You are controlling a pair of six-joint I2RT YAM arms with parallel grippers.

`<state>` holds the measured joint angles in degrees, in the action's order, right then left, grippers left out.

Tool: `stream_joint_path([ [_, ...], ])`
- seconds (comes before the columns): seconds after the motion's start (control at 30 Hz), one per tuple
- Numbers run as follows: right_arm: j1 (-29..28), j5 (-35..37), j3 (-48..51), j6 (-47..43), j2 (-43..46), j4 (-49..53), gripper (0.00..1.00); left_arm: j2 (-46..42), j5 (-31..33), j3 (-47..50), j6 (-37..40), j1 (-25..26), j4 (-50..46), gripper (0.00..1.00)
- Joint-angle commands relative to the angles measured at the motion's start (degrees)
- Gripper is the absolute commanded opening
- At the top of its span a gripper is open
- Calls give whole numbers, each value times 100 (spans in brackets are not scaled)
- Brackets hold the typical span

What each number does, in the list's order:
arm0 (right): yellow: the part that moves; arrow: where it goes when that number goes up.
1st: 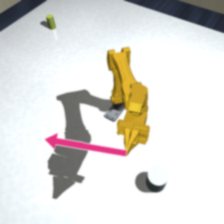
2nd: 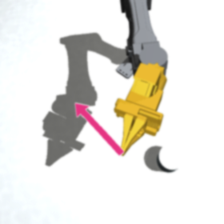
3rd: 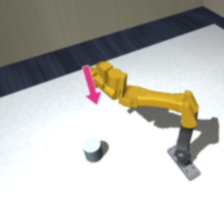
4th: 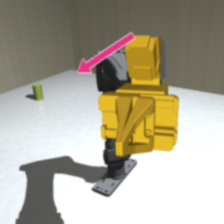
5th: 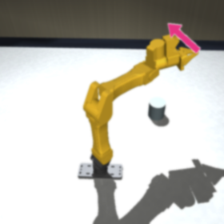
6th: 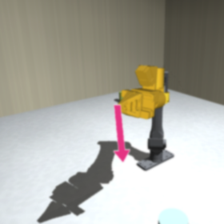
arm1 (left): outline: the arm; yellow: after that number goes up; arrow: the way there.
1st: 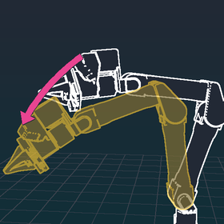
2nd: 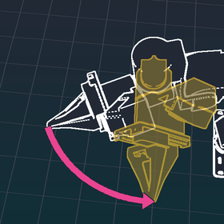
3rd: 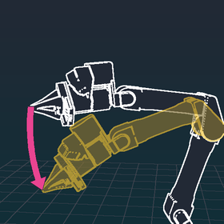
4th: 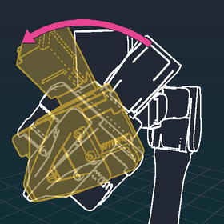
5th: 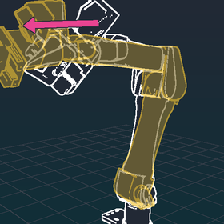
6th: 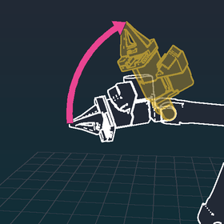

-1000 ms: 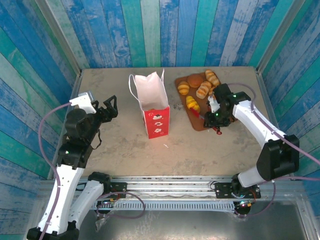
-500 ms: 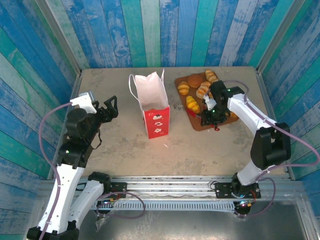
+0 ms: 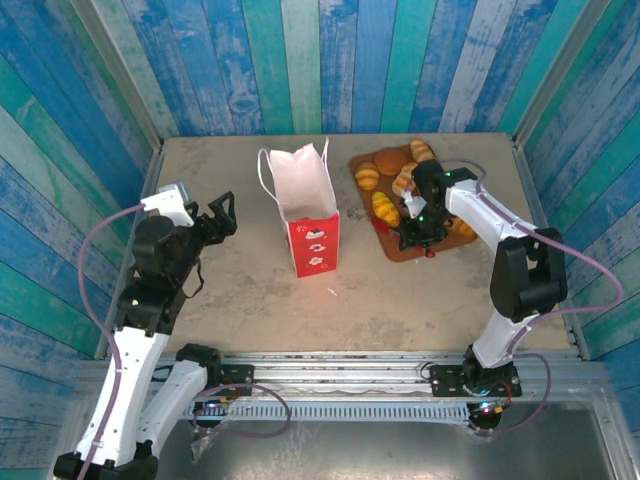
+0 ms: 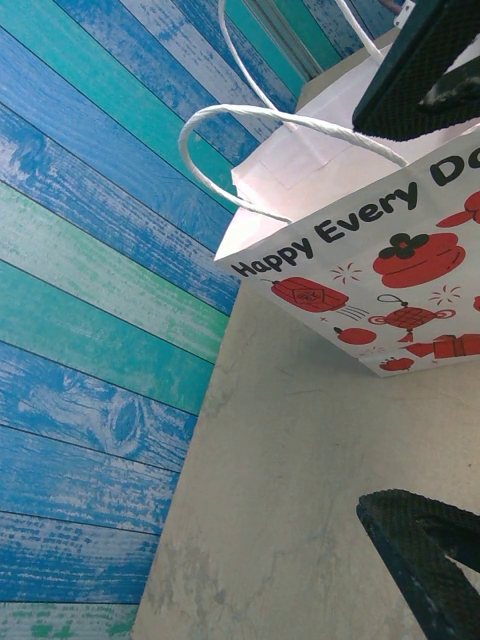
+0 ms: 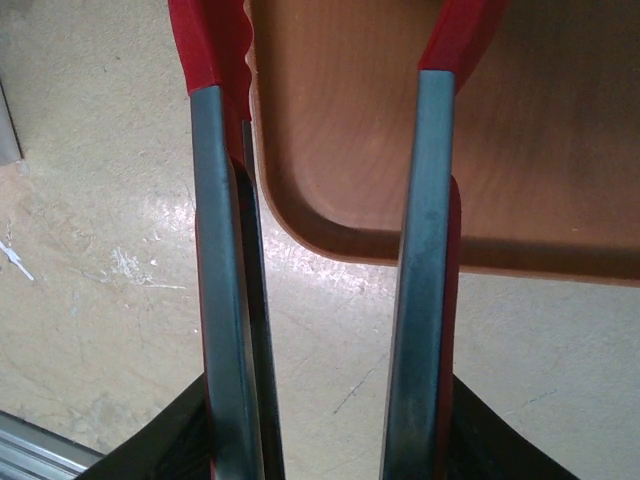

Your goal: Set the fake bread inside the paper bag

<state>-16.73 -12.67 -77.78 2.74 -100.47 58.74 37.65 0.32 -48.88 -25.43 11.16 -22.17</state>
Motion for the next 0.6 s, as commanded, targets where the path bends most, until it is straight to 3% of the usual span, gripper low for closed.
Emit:
stream_joint_path([
  [0.0,38,25,-170,-116,-117,120,42,6,-22,-35,73,10,-50,94],
  [0.57,54,243,-387,-39,357,255,15,7,-32,-17,43,13,-14,94],
])
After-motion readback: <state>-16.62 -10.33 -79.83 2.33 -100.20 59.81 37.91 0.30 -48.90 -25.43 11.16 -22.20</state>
